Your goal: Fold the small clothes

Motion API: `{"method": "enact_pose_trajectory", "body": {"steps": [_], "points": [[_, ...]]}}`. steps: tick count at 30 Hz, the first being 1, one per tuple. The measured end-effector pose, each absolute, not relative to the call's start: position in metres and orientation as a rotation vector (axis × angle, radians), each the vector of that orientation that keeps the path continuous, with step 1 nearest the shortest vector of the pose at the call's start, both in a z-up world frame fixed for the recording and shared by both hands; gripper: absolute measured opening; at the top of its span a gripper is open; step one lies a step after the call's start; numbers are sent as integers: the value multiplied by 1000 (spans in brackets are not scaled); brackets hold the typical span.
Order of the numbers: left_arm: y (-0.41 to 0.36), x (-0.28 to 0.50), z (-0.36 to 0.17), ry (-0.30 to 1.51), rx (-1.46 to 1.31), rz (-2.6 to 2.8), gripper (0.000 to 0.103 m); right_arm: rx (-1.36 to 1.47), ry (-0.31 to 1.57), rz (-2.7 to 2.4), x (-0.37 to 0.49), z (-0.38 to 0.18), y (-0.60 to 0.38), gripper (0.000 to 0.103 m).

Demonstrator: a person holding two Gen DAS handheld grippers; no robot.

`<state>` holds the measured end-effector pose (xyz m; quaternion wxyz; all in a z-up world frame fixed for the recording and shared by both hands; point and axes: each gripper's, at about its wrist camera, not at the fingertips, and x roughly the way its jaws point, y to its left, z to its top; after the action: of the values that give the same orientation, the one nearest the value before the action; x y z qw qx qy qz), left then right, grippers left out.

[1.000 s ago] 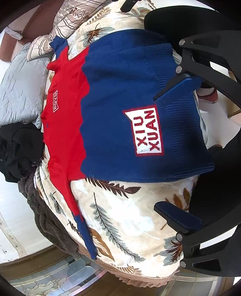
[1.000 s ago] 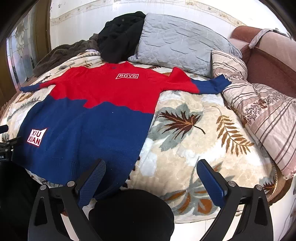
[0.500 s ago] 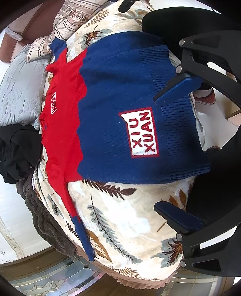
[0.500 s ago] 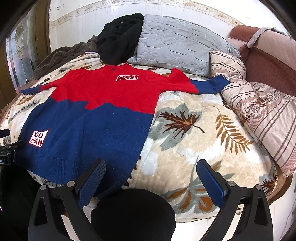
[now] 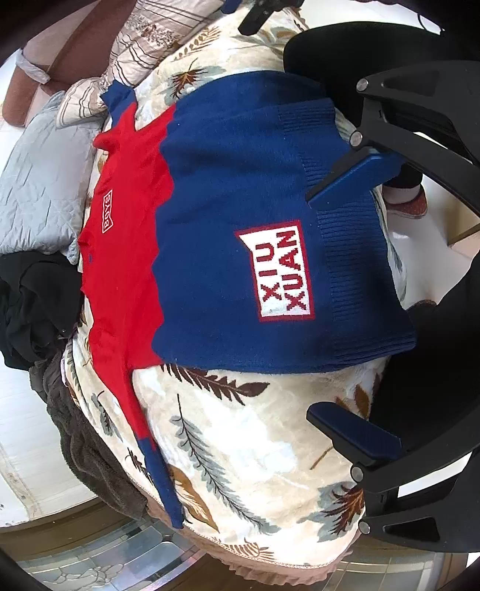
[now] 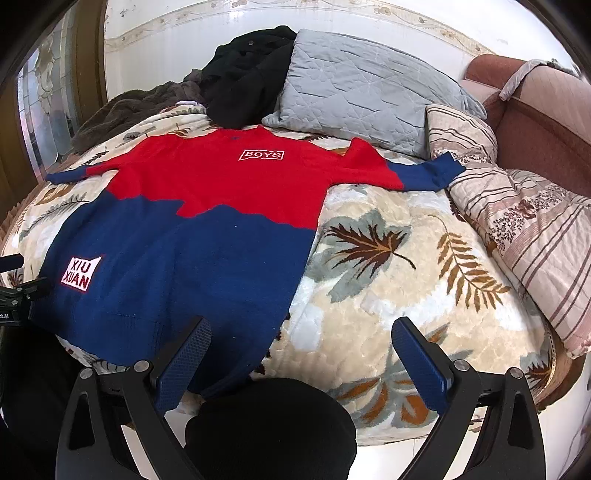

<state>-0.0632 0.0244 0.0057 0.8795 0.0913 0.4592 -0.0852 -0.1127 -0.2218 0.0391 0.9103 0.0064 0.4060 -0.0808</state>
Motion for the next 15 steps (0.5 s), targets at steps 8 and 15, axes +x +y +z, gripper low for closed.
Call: {"method": "enact_pose_trajectory", "body": {"steps": [8, 15], "points": [[29, -61, 6, 962, 175, -175, 103, 30, 838, -172, -114, 39, -226, 99], [31, -57, 4, 979, 163, -179, 103, 36, 845, -167, -110, 36, -226, 98]]}}
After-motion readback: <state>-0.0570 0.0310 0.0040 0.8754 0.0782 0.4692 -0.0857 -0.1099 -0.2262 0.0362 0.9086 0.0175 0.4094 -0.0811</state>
